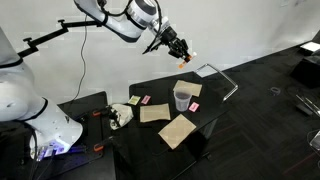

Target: Put the marker in the cup

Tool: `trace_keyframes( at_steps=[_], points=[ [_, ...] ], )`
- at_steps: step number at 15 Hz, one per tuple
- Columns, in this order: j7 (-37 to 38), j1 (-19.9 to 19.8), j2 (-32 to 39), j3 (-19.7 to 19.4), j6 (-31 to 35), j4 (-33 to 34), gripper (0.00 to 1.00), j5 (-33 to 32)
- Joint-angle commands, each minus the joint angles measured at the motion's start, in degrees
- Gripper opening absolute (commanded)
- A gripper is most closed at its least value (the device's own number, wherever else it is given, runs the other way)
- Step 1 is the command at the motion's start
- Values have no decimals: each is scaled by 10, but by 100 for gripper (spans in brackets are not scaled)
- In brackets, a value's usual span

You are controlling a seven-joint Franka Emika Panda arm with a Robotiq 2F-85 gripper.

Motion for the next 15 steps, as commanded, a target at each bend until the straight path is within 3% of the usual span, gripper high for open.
trace_keyframes(
  at_steps=[1, 8, 15],
  points=[
    [96, 10, 22, 19, -113, 22, 5, -18],
    [205, 22, 75, 43, -324, 74, 5, -7],
    [212, 18, 129, 45, -367, 108, 5, -10]
  ],
)
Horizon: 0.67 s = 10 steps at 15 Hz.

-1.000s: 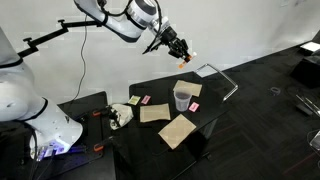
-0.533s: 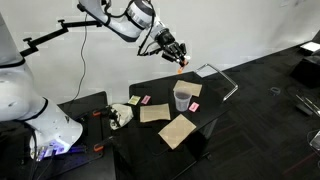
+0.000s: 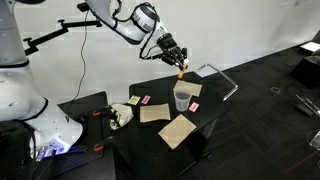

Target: Put the marker in the cup

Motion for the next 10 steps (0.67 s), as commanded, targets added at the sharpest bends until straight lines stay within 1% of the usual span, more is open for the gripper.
trace_keyframes(
  at_steps=[1, 10],
  points=[
    [12, -3, 32, 4, -25, 30, 5, 0],
    [28, -6, 76, -3, -44, 53, 5, 2]
  ],
)
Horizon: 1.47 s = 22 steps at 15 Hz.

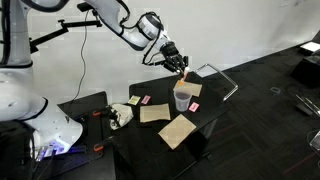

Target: Put the marker in the cup

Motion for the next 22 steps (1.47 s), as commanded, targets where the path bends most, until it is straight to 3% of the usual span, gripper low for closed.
trace_keyframes(
  at_steps=[1, 22],
  points=[
    [21, -1, 23, -2, -25, 24, 5, 2],
    [21, 0, 119, -10, -43, 79, 5, 11]
  ],
)
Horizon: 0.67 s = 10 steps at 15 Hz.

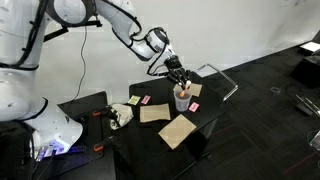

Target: Put the marker in the cup

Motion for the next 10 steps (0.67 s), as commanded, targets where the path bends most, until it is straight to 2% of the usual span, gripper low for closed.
trace_keyframes(
  at_steps=[1, 3, 4, 5, 10],
  points=[
    [8, 7, 18, -1, -29, 21, 5, 9],
    [6, 8, 23, -1, -33, 22, 5, 9],
    [6, 8, 25, -1, -35, 23, 45, 9],
    [6, 9, 26, -1, -36, 23, 46, 9],
    [9, 9, 24, 0, -42, 22, 82, 10]
  ],
)
